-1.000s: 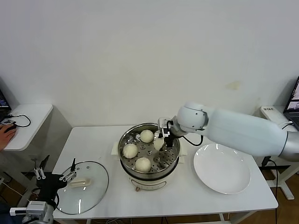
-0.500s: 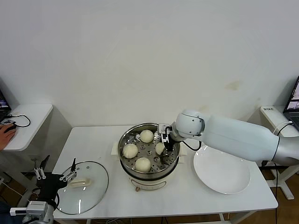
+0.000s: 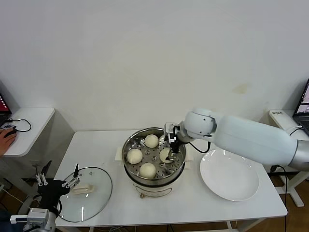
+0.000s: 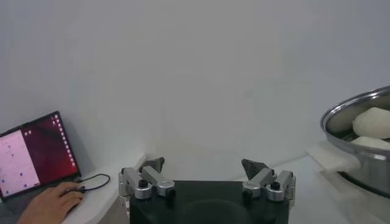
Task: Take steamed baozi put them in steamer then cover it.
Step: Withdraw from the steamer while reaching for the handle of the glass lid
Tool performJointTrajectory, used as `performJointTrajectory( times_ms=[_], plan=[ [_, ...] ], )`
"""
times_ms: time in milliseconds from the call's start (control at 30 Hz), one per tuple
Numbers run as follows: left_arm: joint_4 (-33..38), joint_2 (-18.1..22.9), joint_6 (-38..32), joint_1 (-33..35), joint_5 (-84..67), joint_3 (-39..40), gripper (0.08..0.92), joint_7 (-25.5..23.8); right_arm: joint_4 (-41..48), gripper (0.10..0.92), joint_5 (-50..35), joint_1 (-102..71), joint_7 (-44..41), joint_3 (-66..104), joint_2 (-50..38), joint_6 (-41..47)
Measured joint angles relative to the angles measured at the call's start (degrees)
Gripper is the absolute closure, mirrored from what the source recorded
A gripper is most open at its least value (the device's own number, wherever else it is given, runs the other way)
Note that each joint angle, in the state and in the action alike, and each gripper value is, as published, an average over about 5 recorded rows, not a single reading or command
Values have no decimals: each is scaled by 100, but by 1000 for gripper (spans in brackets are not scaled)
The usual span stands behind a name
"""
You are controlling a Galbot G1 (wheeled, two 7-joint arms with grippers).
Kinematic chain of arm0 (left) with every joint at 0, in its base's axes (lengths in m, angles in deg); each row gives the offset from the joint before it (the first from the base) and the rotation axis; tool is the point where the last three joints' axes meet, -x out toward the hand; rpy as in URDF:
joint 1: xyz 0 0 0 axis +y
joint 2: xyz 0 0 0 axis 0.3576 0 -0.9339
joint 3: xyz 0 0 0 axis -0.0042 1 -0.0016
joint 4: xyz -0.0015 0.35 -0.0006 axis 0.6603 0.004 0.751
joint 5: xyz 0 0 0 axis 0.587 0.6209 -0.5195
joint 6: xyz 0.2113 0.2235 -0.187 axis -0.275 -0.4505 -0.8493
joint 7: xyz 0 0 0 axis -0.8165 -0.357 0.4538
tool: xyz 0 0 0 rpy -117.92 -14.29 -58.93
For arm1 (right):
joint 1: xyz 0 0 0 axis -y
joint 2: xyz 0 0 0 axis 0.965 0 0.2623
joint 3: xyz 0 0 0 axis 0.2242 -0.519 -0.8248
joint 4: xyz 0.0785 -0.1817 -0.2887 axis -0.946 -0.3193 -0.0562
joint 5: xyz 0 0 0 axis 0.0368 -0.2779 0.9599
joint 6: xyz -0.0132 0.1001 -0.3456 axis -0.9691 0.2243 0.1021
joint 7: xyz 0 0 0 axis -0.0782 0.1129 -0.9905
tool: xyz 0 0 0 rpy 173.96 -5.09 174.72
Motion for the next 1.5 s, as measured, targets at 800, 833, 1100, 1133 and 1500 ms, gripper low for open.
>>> performJointTrajectory(
  times_ms=[800,833,1100,1133,1500],
  plan=[
    [-120,46,-146,-120,88,290,177,22,-1487,203,-388,-4514,3137,4884,-1294,-2586],
    [-137,49,-162,-121,113,310,177,24,-1529,203,-318,-4890,3197,5269,-1189,-2764],
    [-425,-36,-414,-193,608,422,177,56,-1705,203,315,-7537,3352,8244,135,-3998],
    [-486,-60,-466,-207,738,418,177,59,-1734,203,371,-7813,3363,8576,329,-4119],
    [-1203,-376,-1118,-2,3479,76,177,144,-1991,203,802,-9850,3635,11103,1815,-4826]
  ],
)
